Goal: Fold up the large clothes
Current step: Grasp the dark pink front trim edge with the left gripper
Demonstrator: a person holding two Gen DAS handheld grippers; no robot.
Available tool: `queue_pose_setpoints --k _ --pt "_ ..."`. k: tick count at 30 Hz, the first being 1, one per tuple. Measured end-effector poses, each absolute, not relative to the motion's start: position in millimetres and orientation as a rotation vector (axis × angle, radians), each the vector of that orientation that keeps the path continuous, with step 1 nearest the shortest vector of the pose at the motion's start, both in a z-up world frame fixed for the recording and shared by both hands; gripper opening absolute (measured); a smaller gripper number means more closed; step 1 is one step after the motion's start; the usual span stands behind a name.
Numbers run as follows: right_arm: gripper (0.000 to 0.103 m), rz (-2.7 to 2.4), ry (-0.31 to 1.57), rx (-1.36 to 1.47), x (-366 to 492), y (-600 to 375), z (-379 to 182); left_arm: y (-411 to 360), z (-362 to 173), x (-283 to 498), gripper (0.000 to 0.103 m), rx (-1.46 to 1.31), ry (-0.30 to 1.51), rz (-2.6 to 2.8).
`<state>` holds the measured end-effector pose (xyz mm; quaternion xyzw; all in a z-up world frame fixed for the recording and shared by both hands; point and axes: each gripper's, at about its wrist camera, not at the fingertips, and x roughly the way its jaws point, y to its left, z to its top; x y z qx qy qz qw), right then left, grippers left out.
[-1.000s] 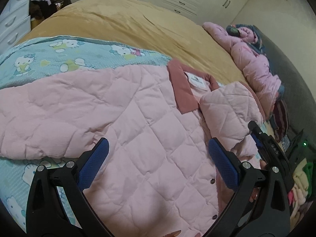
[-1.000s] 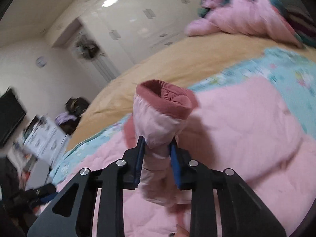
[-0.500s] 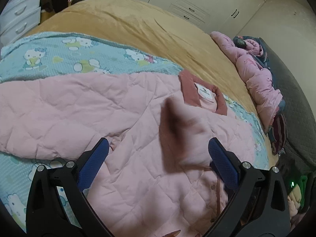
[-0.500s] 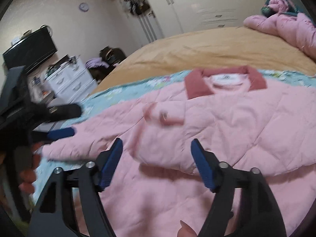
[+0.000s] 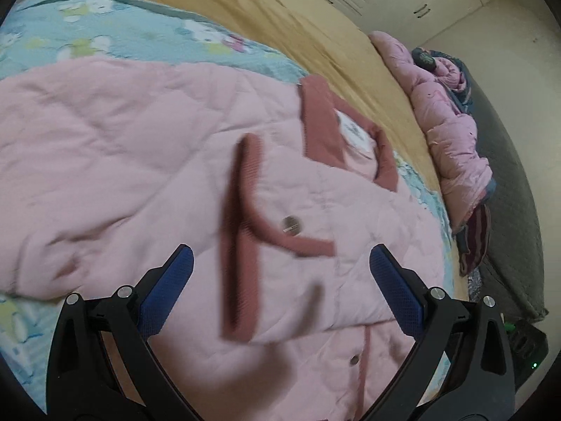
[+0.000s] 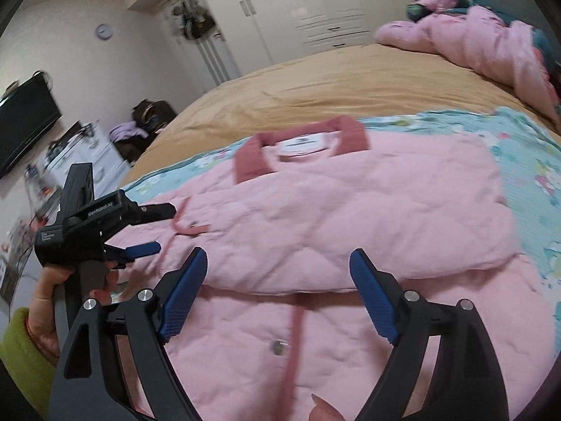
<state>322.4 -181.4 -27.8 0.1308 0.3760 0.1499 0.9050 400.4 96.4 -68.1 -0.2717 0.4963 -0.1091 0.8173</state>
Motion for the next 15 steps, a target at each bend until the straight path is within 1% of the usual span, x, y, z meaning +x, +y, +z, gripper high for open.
queue_pose_setpoints --k 1,2,3,4,5,6,7,9,11,15 --pt "0.083 0.296 0.780 0.275 322 -189 -29 89 -67 404 0.089 -0.550 1.047 -0.239" --pt "0.083 0.287 0.782 0.276 322 -194 -30 83 -67 406 0.078 -0.527 1.044 -0.240" --pt "0.083 0.276 0.785 0.275 323 -199 -31 78 -68 408 0.066 -0.511 1.048 -0.236" --pt "0.083 0.258 0.789 0.273 323 -204 -32 73 -69 409 0.060 -0.487 1.053 -0.218" --pt "0.083 0.250 0.792 0.274 323 -207 -33 70 -71 410 0.038 -0.459 1.053 -0.201" --pt "0.083 0.246 0.795 0.277 323 -210 -34 69 -72 411 0.012 -0.436 1.052 -0.185" --pt "0.083 0.238 0.796 0.281 322 -213 -34 70 -73 411 0.004 -0.420 1.045 -0.172" --pt "0.083 0.230 0.797 0.281 322 -219 -35 75 -66 407 0.003 -0.449 1.018 -0.205" --pt "0.083 0.223 0.792 0.277 321 -226 -33 80 -47 400 0.002 -0.463 0.959 -0.243" --pt "0.083 0.173 0.753 0.317 325 -252 -21 83 10 383 0.002 -0.470 0.811 -0.333"
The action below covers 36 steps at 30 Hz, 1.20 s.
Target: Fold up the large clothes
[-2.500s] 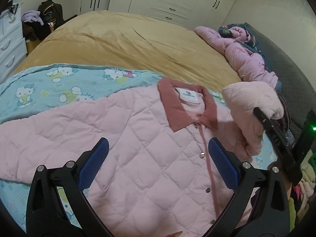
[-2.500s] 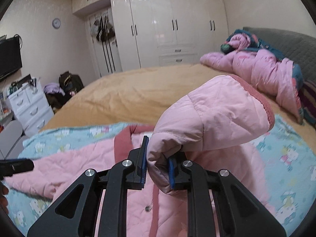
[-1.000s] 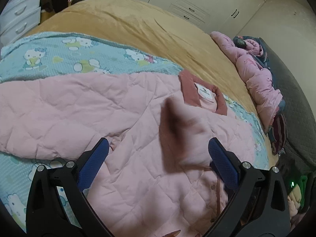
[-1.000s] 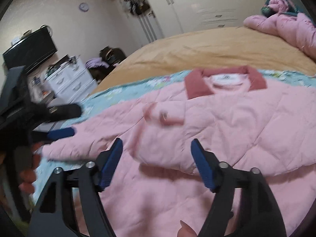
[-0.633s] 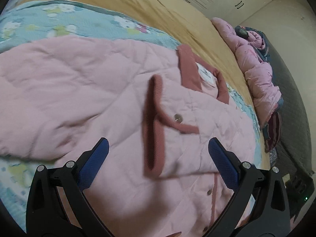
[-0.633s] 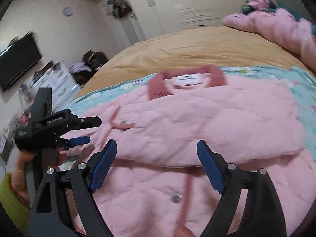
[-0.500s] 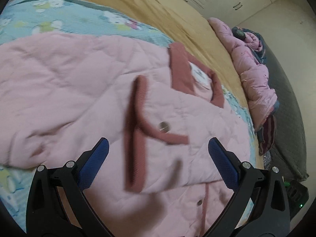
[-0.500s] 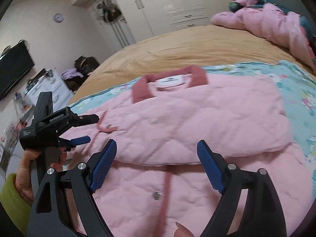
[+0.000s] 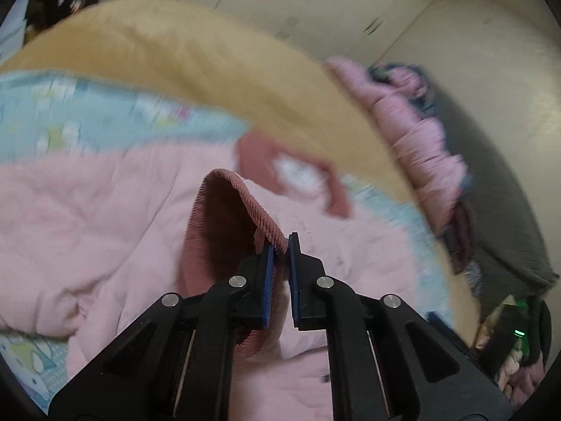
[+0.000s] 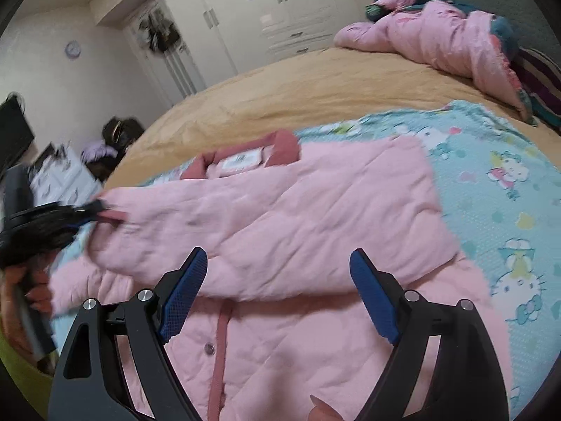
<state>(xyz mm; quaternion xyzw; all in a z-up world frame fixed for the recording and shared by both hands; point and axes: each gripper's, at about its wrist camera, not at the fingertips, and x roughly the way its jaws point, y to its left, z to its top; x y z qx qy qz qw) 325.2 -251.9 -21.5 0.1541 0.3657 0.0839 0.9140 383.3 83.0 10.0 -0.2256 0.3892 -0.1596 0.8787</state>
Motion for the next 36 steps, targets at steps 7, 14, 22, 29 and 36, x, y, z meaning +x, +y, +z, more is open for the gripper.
queue_pose_setpoints --k 7,14,22,29,36 --pt "0.083 0.001 0.731 0.306 354 -300 -7 92 24 362 0.002 -0.333 0.722 -0.265" --pt "0.071 0.032 0.832 0.276 413 -307 -32 108 -51 376 0.001 -0.320 0.857 -0.136" --pt "0.074 -0.065 1.091 0.160 468 -292 -120 90 -70 378 0.002 -0.223 0.896 -0.108" --pt "0.075 -0.085 1.104 0.144 466 -289 -118 86 -78 381 0.006 -0.210 0.931 -0.084" --pt "0.082 0.154 0.959 0.157 394 -246 -67 73 -24 346 0.038 -0.134 0.804 -0.041"
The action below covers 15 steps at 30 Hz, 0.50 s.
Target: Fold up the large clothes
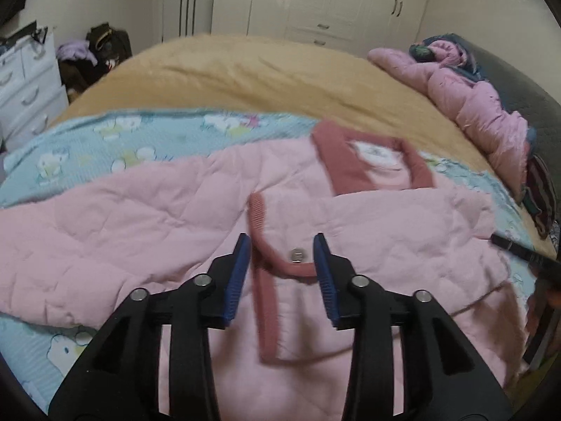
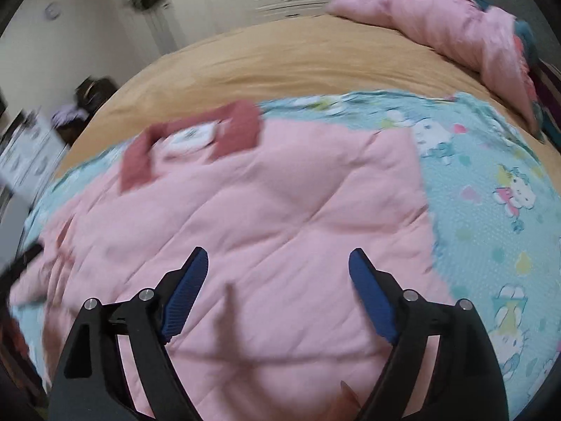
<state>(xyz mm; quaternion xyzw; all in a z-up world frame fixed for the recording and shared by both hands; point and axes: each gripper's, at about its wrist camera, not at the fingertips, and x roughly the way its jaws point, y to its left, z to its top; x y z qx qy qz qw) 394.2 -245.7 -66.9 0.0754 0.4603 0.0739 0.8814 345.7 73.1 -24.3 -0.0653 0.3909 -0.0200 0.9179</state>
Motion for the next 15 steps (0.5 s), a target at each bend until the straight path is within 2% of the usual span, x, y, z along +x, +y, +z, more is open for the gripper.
queue_pose_setpoints --k 1,3,6,9,11,15 --pt "0.082 0.165 0.978 0.150 391 -238 -71 65 -23 344 0.044 -0.122 0.805 -0.049" --pt "0.082 0.140 1.038 0.103 389 -226 -86 49 -28 343 0.062 -0.107 0.824 -0.064" --pt "0.084 0.067 1.093 0.064 395 -221 -111 26 -57 351 0.066 -0.026 0.926 -0.046" --pt "0.086 0.038 1.104 0.055 399 -217 -113 25 -91 360 0.072 -0.030 1.020 -0.039" --pt "0.086 0.035 1.102 0.061 394 -217 -106 29 -88 357 0.073 -0.050 1.020 -0.043" --pt "0.098 0.119 1.036 0.157 364 -216 -81 42 -62 340 0.087 -0.151 1.015 -0.084"
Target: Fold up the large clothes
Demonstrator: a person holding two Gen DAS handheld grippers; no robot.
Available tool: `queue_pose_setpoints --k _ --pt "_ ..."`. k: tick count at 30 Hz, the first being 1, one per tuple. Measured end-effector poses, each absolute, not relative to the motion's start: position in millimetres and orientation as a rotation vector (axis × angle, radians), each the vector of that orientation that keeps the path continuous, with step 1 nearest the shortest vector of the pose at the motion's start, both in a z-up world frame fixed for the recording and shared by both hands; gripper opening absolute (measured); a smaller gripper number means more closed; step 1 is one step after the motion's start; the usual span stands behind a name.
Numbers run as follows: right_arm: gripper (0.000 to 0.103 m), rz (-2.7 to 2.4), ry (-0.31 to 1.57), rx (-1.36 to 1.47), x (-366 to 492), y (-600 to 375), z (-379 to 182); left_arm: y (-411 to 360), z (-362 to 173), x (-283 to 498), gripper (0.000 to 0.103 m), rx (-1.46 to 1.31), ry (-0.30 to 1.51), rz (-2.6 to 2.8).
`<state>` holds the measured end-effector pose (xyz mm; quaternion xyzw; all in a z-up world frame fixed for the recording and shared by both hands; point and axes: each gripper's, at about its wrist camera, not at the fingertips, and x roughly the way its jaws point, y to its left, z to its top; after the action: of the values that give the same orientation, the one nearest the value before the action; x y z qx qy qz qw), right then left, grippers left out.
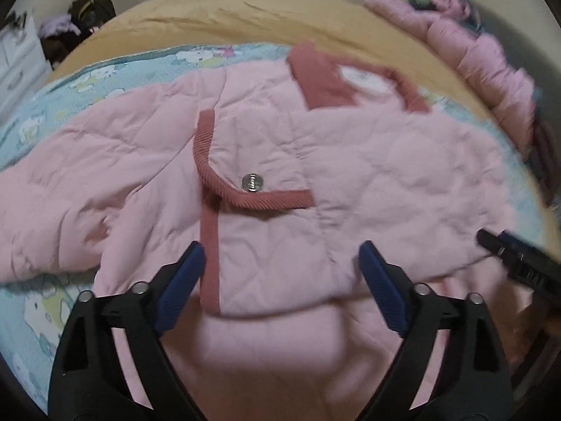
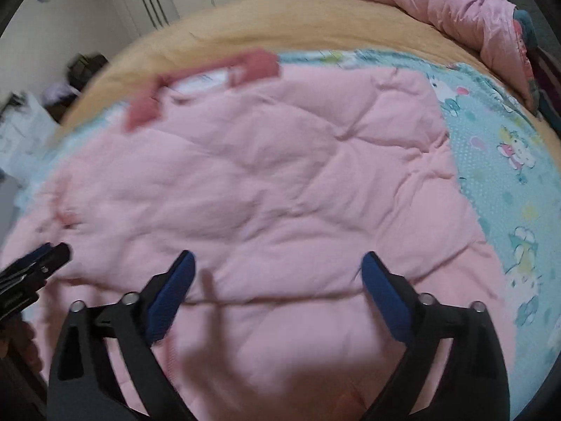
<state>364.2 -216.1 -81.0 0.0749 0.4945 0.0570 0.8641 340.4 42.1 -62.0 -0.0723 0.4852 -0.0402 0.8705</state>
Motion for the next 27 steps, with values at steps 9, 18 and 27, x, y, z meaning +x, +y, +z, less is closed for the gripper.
queue_pose_setpoints --k 9,18,27 --pt "0.099 0.200 0.887 0.161 306 -196 -22 52 -11 299 0.094 -0.233 0.939 -0.083" --pt "0.099 0.271 0.784 0.154 269 -171 27 79 11 262 0.094 -0.289 0.878 -0.063" --pt "0.099 0.327 0.726 0.125 253 -134 53 116 25 239 0.094 -0.294 0.818 -0.001"
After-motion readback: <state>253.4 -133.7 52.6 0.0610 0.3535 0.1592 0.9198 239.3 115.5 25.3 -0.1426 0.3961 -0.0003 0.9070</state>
